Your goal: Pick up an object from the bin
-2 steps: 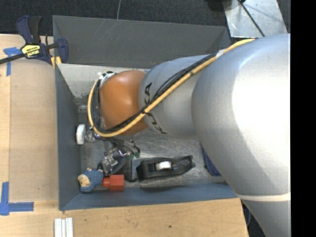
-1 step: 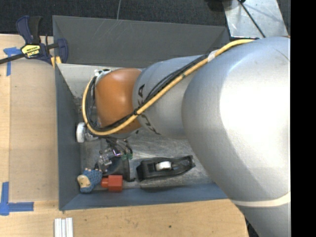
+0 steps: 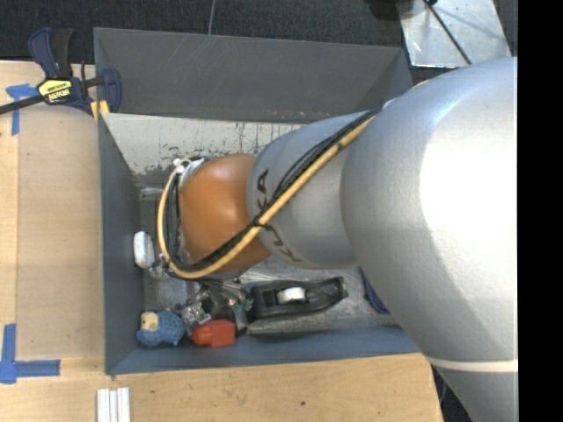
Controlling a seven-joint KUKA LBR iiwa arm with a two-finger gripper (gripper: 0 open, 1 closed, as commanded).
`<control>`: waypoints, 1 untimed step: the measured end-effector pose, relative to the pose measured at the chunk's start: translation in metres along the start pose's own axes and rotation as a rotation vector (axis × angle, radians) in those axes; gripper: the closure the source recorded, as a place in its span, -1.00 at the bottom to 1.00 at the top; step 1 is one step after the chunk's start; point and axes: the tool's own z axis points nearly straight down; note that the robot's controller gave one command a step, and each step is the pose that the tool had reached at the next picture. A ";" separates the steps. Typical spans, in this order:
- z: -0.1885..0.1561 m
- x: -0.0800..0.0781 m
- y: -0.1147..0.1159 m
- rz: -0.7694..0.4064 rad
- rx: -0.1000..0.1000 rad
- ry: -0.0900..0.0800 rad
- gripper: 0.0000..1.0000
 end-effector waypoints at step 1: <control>0.001 0.011 -0.032 -0.028 -0.006 -0.005 -1.00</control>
Offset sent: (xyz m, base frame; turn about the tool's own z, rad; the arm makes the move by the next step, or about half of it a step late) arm 0.0000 -0.0371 -0.0063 -0.0304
